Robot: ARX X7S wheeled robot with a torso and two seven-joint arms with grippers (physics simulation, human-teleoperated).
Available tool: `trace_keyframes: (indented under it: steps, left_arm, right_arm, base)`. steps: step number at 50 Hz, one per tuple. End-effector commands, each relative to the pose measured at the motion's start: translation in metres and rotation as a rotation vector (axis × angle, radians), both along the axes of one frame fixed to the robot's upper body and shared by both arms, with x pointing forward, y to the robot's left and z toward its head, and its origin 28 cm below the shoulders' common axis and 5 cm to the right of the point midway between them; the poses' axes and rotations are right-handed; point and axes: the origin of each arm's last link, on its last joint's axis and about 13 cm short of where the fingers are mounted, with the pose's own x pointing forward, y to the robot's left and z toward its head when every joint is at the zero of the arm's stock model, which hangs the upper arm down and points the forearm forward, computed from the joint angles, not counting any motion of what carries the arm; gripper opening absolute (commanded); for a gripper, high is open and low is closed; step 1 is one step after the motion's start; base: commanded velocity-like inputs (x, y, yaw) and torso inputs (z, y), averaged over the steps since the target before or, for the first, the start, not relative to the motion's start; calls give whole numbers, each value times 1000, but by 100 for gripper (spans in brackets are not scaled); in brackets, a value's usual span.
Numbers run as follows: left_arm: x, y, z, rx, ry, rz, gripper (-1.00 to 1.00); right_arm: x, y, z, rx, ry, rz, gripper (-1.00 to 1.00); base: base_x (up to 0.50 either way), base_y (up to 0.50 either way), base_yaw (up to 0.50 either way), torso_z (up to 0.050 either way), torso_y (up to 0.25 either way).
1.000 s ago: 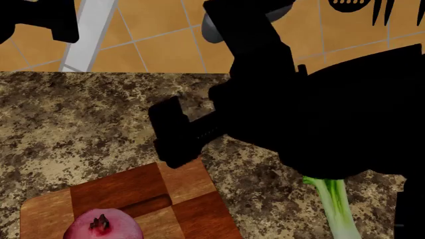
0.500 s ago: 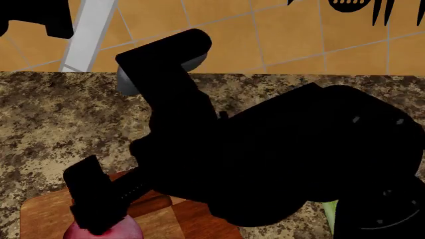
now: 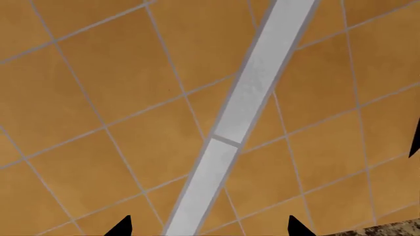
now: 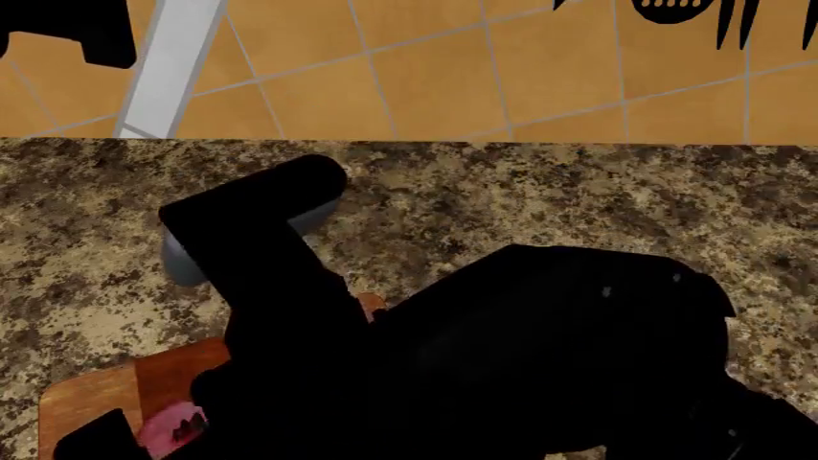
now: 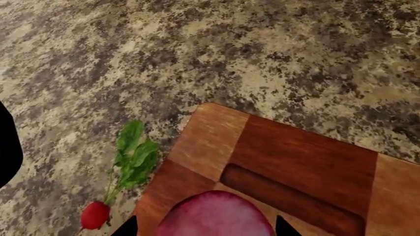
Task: Clear the non-vegetable object off the cutting board and place the vegetables onto it.
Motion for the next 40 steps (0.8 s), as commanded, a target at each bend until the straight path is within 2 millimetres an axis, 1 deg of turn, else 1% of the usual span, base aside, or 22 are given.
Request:
trace_keyframes:
  steps: [1,14,24,25,32,34,36,40]
  left_arm:
    - [-1,-1,0,2,0,0,100]
    - [-2,0,-4,-3,5,0,100]
    - [-3,0,-3,-3,3,-4,100]
    - [-2,1,-4,-4,4,-2,100]
    - [-3,0,-2,-6,0,-6,100]
    - [-4,0,-1,-7,-2,-6,100]
    - [-4,1,0,-8,-4,-5,100]
    - [-5,0,2,-11,-8,-6,100]
  right_arm:
    - [-6,1,-7,-23,63,18,100]
    - [-3,-4,-14,-87,41,-4,100]
    - [-3,-6,-20,-98,51,-11,100]
    - [-4,-7,-20,-108,43,-7,-100]
    - [-8,-7,-12,-119,32,5,-100]
    - [-9,-7,-6,-117,19,7,-100]
    - [-12,-9,9,-112,-22,5,-100]
    - [-17,-11,23,-119,-53,6,-100]
  base:
    - [0,0,0,0,0]
    - [0,0,0,0,0]
    - [0,0,0,0,0]
    - [-10,0,0,0,0]
    - [0,0,0,0,0]
    - [0,0,0,0,0]
    - [0,0,0,0,0]
    - [0,0,0,0,0]
